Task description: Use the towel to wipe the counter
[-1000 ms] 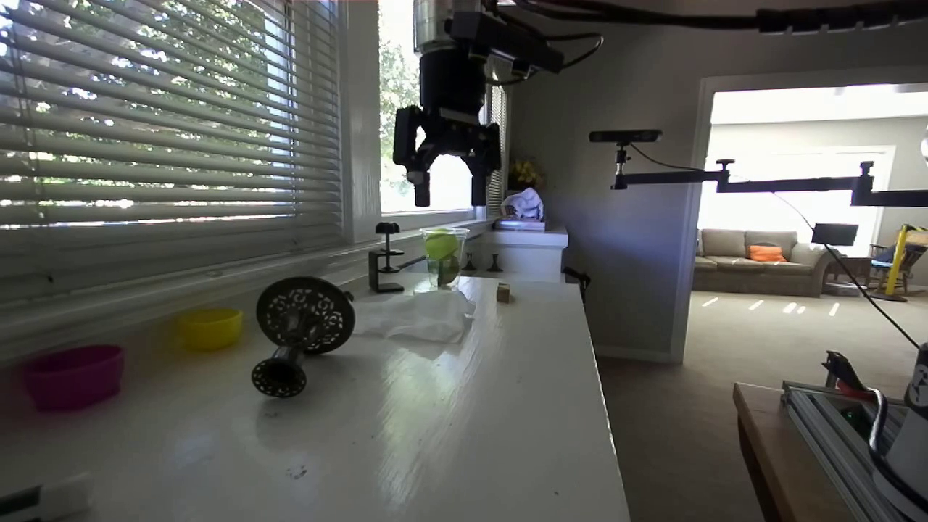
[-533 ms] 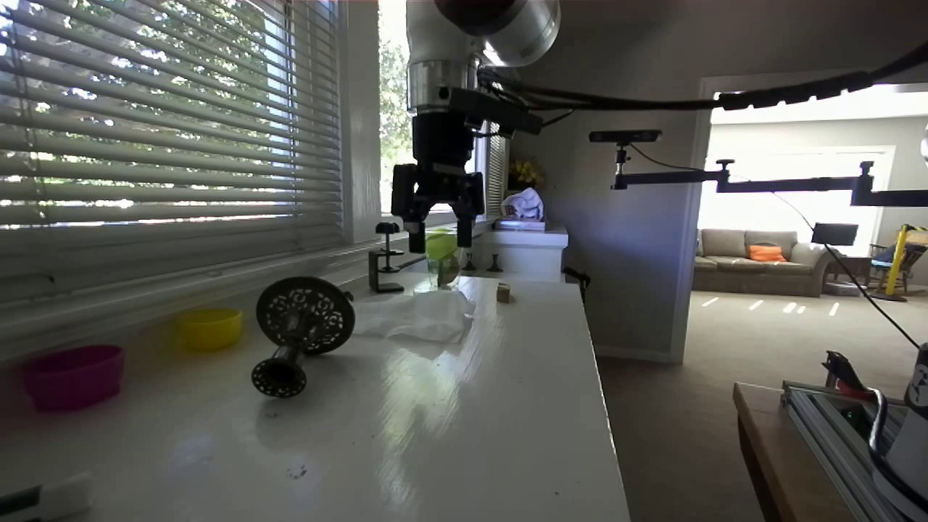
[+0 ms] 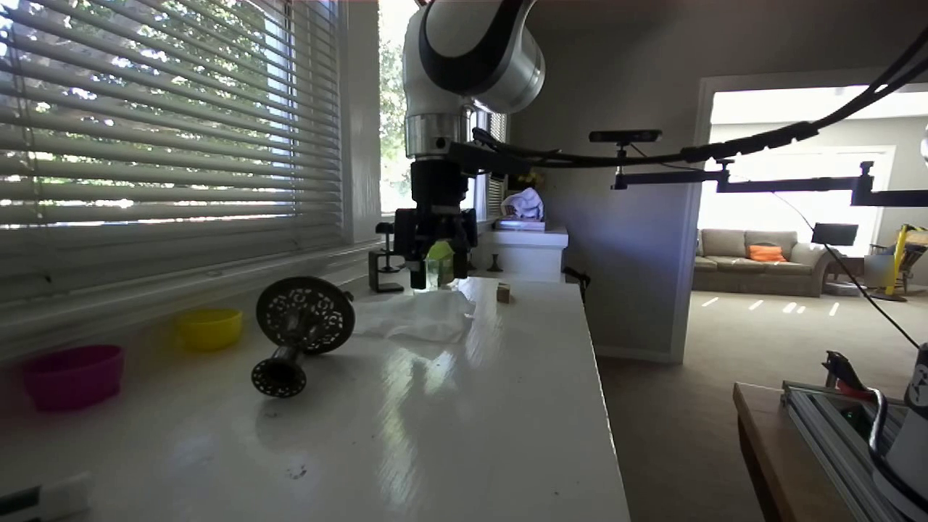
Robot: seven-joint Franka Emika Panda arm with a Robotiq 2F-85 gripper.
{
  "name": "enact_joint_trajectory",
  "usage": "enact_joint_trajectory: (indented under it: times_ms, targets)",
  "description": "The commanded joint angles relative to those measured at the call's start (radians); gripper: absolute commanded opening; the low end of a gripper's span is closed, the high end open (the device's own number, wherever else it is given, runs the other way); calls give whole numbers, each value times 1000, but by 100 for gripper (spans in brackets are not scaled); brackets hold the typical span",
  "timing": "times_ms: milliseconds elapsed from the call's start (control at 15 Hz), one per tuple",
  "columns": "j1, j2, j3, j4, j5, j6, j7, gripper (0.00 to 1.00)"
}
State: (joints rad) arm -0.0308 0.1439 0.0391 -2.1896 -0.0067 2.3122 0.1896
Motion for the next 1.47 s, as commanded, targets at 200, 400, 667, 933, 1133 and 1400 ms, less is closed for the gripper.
enact_joint_trajectory:
  times_ms: [200, 400, 667, 933, 1133, 1400]
  targets:
    - [30, 89, -13, 66, 4, 18, -12, 100]
    - [35, 73, -17, 47, 5, 10, -6, 91]
    - [38, 83, -16, 59, 6, 10, -6, 73]
    - [38, 84, -17, 60, 6, 10, -6, 73]
    - [38, 84, -17, 60, 6, 10, -6, 57]
    - [43, 84, -22, 62, -5, 14, 18, 48]
